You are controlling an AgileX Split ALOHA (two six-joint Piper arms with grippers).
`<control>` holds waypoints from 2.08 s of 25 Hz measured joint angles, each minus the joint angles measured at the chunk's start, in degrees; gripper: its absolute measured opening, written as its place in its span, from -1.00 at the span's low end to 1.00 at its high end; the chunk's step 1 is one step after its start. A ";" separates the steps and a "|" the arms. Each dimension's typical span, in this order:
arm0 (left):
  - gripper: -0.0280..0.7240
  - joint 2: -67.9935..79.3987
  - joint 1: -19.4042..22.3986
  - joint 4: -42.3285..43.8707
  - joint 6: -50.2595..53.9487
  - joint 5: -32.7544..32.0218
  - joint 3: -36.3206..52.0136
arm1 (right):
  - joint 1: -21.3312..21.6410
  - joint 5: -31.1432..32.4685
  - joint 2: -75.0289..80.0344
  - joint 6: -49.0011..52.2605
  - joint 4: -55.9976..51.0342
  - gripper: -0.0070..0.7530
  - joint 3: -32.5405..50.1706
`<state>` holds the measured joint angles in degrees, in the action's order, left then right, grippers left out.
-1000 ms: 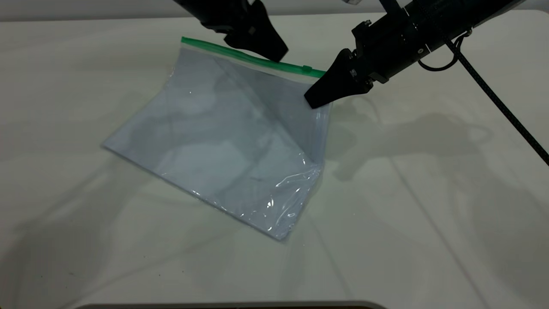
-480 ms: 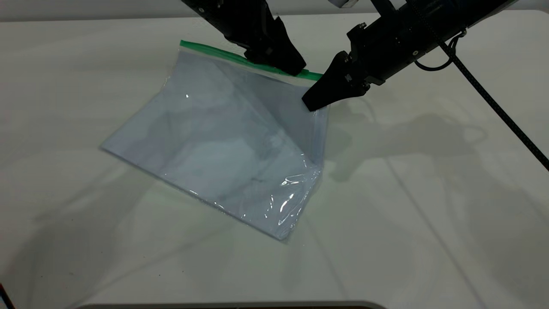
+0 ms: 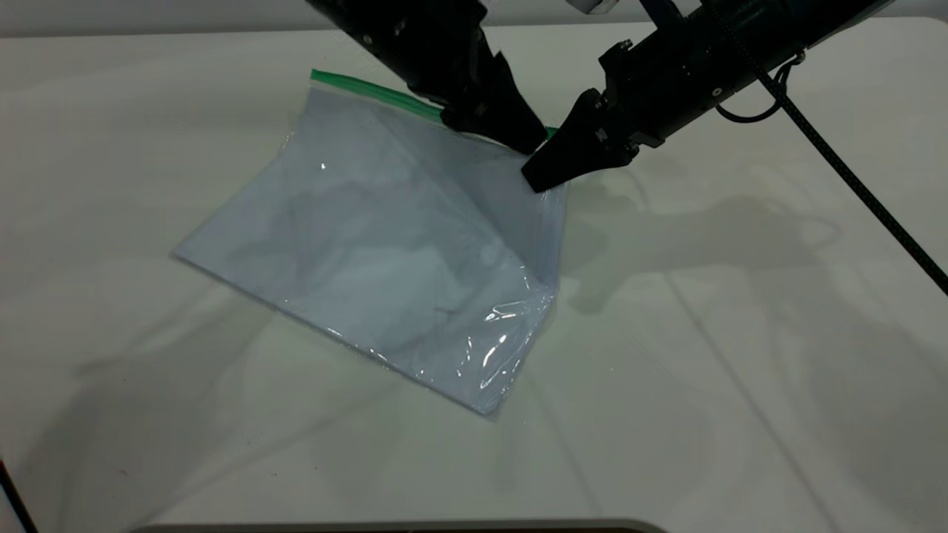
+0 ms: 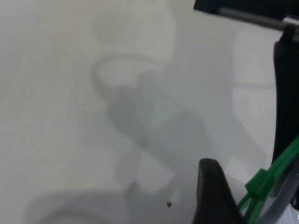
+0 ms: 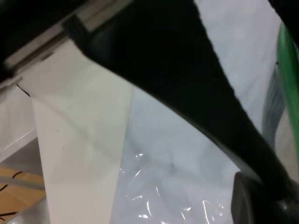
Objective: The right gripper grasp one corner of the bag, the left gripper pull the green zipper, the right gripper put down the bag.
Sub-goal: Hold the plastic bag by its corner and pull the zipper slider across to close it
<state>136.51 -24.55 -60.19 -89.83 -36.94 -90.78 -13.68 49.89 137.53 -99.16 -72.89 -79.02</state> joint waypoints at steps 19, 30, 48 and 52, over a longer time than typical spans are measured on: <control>-0.15 0.64 0.00 -3.06 -1.42 0.05 -0.11 | 0.00 -0.06 0.00 0.00 0.03 -0.89 0.00; -0.60 0.83 0.00 -2.79 -1.75 0.43 -0.11 | 0.00 -0.47 0.11 0.00 0.18 -0.89 0.00; -0.73 0.83 -0.21 -2.87 -4.51 2.65 -0.11 | 1.99 1.22 0.22 0.00 -0.59 -0.89 -0.02; -0.73 0.83 -0.61 -2.98 -4.69 4.39 -0.11 | 2.34 1.34 0.28 0.00 -1.02 -0.89 -0.02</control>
<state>137.34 -25.17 -63.17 -94.52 -32.55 -90.89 -11.34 51.22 137.81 -99.16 -73.91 -79.04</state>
